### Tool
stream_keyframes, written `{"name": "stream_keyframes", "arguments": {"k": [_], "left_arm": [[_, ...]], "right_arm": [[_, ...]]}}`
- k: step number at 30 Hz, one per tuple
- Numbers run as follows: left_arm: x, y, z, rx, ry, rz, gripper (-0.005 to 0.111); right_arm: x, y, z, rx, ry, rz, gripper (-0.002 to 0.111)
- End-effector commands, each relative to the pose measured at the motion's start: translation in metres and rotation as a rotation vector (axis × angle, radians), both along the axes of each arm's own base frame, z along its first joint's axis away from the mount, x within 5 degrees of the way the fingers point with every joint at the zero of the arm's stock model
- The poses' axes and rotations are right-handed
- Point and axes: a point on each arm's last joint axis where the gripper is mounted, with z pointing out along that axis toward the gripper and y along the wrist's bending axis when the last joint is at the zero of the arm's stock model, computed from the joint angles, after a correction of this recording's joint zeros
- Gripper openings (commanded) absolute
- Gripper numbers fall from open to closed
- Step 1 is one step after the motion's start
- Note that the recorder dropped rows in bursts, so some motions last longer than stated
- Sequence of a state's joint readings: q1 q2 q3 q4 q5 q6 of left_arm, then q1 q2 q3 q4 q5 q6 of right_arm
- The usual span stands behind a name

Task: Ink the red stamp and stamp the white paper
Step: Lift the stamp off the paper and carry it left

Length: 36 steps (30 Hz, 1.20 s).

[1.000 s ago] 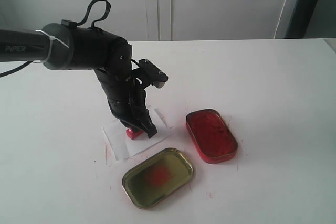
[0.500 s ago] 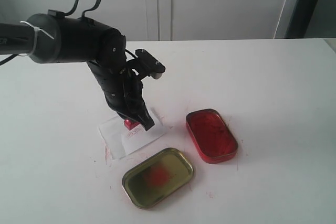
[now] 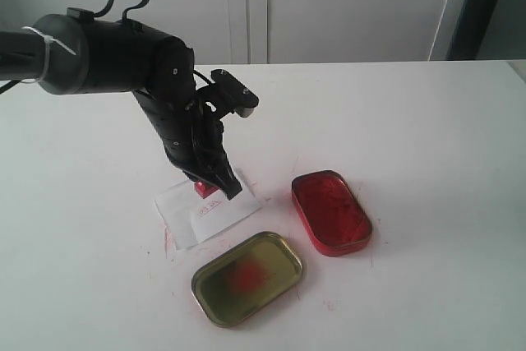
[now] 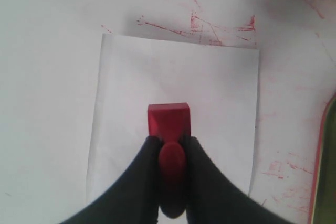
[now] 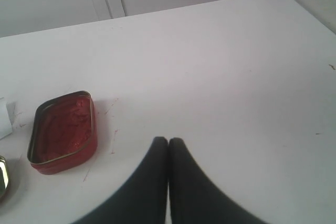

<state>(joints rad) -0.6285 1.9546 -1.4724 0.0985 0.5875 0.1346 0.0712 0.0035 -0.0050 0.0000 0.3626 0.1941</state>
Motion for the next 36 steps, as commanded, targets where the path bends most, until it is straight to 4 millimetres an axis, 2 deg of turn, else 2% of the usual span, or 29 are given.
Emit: {"name": "stream_keyframes", "arguments": {"k": [1, 9, 15, 21, 29, 36], "left_arm": [[-0.003, 0.002, 0.003, 0.005, 0.009, 0.003, 0.000], [-0.008, 0.006, 0.004, 0.047, 0.065, 0.005, 0.000], [-0.013, 0.008, 0.024, -0.010, 0.038, 0.018, 0.000], [-0.005, 0.024, 0.039, -0.160, 0.080, 0.094, 0.000], [0.006, 0.041, 0.048, -0.431, 0.211, 0.078, 0.000], [0.019, 0.064, 0.061, -0.652, 0.259, 0.082, 0.000]], "right_arm": [[0.000, 0.000, 0.000, 0.004, -0.012, 0.005, 0.000], [0.000, 0.000, 0.000, 0.004, -0.012, 0.005, 0.000], [0.000, 0.000, 0.000, 0.004, -0.012, 0.005, 0.000], [0.000, 0.000, 0.000, 0.004, -0.012, 0.005, 0.000], [0.000, 0.000, 0.000, 0.004, -0.012, 0.005, 0.000], [0.000, 0.000, 0.000, 0.004, -0.012, 0.005, 0.000]]}}
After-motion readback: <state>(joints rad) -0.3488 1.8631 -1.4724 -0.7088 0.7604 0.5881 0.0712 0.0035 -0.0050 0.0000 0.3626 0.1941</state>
